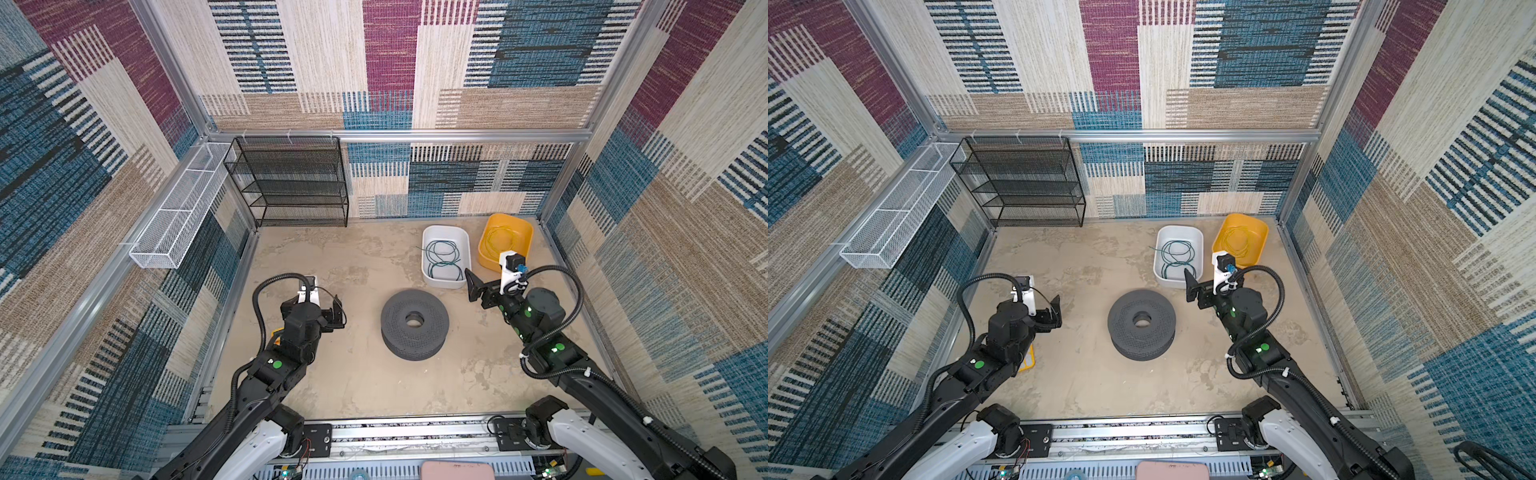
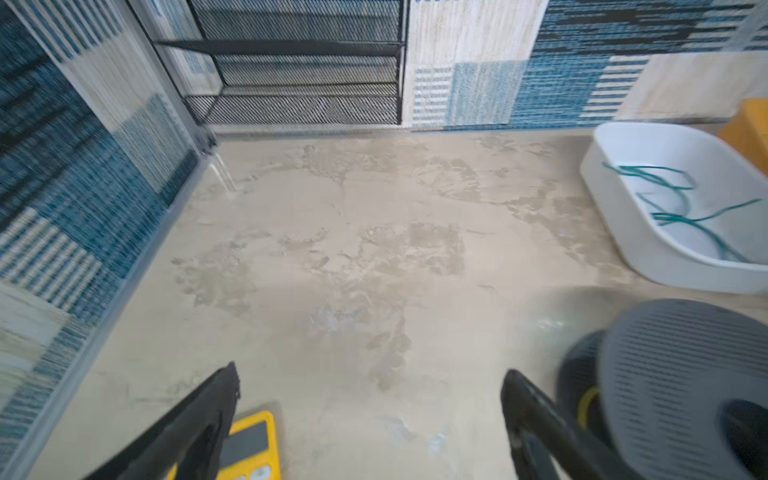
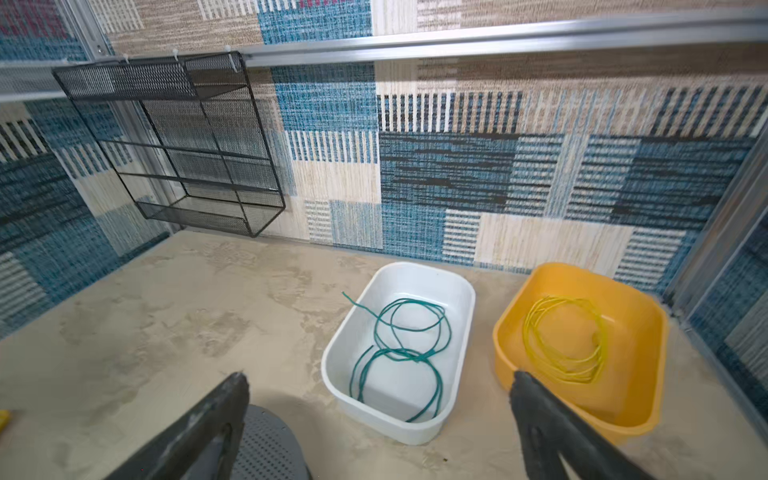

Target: Wrap the cables

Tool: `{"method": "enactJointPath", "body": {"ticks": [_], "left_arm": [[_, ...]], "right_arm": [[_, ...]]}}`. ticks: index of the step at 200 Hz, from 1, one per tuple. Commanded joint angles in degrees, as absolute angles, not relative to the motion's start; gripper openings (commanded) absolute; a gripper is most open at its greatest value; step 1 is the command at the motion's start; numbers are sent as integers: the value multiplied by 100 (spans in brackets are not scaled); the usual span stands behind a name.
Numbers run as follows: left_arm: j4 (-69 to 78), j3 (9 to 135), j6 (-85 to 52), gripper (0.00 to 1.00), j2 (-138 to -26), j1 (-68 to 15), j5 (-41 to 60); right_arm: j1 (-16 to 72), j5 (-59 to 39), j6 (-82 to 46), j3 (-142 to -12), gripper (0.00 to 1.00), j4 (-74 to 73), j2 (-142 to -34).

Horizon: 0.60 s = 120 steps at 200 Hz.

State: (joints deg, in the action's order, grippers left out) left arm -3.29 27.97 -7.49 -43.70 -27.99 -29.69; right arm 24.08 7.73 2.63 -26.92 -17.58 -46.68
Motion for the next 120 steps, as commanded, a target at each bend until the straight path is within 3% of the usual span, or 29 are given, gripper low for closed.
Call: {"method": "enactJointPath", "body": {"ticks": [1,17,85,120], "left_arm": [[2802,1954,866,100,-4798,-2655,-3702],[3985,1585,950,100,-5452,-2397,-3794],[5441,1525,466,99,-7740,-845,-1890],[6559,1597,379,100,-8960,-440,-1275]], "right_arm": [[2301,1028,1486,-2041,99,-3915,-4755],[1994,929,1307,-1762,99,-4303,-5073],[384,-29,692,-647,99,-6211,-6294],[123,-151,370,-470,99,-8047,-7967]]}}
